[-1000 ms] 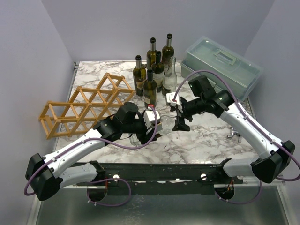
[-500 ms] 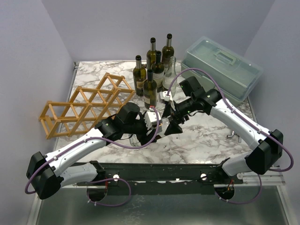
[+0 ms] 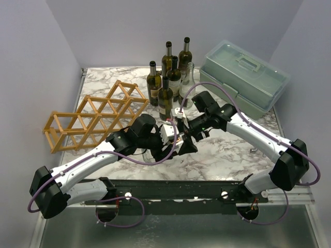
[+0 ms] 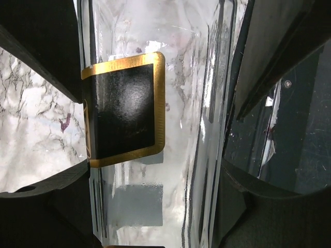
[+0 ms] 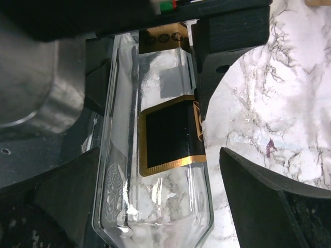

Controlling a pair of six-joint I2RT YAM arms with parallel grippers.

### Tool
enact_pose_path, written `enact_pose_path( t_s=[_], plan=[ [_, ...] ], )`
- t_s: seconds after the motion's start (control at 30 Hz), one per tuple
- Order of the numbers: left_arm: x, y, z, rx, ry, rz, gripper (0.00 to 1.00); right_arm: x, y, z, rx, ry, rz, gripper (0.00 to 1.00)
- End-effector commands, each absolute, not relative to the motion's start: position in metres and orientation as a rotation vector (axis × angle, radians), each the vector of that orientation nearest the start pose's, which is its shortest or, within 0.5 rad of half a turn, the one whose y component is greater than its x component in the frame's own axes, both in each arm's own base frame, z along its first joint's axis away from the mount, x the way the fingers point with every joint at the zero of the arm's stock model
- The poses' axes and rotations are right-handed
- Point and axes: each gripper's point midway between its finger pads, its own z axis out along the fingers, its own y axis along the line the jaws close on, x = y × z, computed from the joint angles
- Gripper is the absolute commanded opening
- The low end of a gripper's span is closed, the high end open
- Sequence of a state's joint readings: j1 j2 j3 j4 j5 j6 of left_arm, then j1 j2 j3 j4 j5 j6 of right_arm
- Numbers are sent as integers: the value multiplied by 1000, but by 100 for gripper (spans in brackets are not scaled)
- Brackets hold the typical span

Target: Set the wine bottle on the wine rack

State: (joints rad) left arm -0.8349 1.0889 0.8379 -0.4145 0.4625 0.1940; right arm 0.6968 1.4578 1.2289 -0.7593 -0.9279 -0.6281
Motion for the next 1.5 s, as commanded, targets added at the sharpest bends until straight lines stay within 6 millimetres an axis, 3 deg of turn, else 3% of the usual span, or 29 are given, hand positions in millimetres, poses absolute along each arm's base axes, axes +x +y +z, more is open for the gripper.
enact_pose_path(
  t_s=[0.0,0.4,0.57,0.87,0.93,0.97,1.0,1.03,1.13,1.17,1.23,1.33,1.47],
  plan=[
    [170,-300,231,1274,1614,-902,0,165,302,175,-1751,1647,1110,100],
    [171,-302,231,1277,1610,-904,0,157,290,150,-1762,1570,1037,92],
    [170,-303,232,1277,1607,-910,0,153,293,148,-1738,1530,1075,80],
    [171,-302,237,1262,1584,-907,0,156,292,144,-1616,1613,1057,31],
    [173,-302,235,1259,1587,-895,0,156,293,147,-1568,1630,1070,17],
    [174,-302,235,1258,1591,-891,0,158,295,148,-1538,1639,1070,1],
    [175,-302,236,1249,1593,-884,0,160,293,146,-1520,1662,1062,0],
    [177,-301,236,1238,1599,-876,7,159,293,144,-1504,1675,1066,0],
    [186,-299,236,1193,1621,-831,50,165,294,144,-1372,1722,1059,0],
    [187,-298,235,1190,1622,-829,59,166,293,146,-1338,1720,1059,1],
    [187,-297,237,1184,1616,-820,97,165,293,153,-1298,1666,1055,1],
    [189,-294,238,1182,1600,-798,99,172,287,170,-1164,1597,1009,1],
    [191,-290,243,1167,1587,-773,99,174,278,170,-1121,1584,958,1]
  ],
)
